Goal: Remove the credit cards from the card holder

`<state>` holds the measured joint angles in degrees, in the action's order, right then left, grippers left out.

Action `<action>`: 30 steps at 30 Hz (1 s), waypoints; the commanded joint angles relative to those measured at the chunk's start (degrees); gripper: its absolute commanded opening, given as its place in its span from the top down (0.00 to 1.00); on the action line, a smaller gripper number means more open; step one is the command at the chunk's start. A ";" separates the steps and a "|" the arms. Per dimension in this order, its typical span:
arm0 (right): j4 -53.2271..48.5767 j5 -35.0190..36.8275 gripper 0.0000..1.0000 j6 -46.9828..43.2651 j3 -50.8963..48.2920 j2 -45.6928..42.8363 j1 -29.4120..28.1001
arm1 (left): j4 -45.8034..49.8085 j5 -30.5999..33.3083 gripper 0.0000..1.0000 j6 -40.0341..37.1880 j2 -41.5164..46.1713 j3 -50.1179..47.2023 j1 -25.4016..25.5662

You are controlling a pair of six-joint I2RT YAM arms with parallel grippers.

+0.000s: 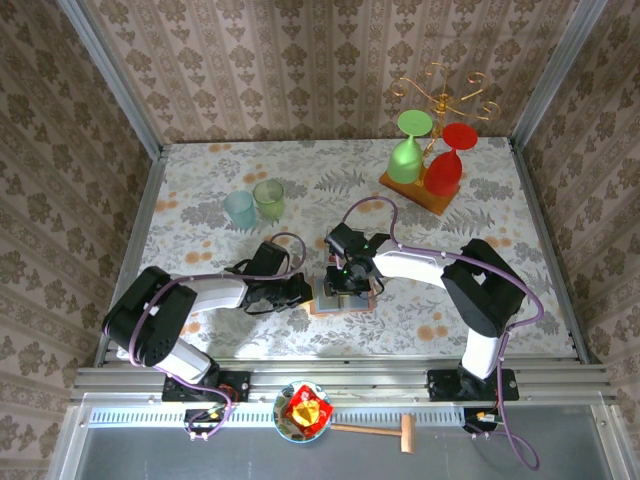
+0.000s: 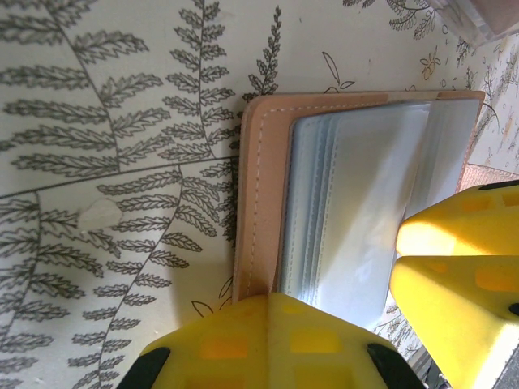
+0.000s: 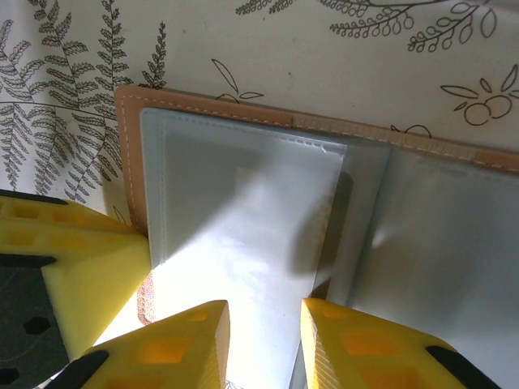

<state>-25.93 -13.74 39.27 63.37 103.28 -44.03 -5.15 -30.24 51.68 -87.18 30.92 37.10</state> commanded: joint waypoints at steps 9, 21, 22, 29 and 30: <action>-1.06 1.35 0.70 2.15 -1.14 -3.47 0.32 | 3.49 -0.25 0.99 -0.42 0.42 0.29 0.02; 5.19 -3.59 0.70 6.07 -2.77 -1.98 0.22 | 3.63 -0.31 0.99 -0.57 0.31 0.55 0.06; 5.40 -3.58 0.70 6.25 -2.83 -1.47 0.24 | 3.57 -0.26 0.99 -0.62 0.34 0.60 0.06; 5.52 -3.16 0.68 6.47 -3.04 0.49 0.33 | 3.88 -0.52 0.99 -0.83 -0.28 1.07 -0.06; 5.31 -2.93 0.68 6.52 -3.03 0.72 0.29 | 3.97 -0.46 0.99 -0.81 -0.34 1.12 -0.09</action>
<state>-20.71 -16.58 44.84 61.06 102.98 -43.97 -4.14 -30.30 51.66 -87.18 31.22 37.10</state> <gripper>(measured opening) 0.320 0.049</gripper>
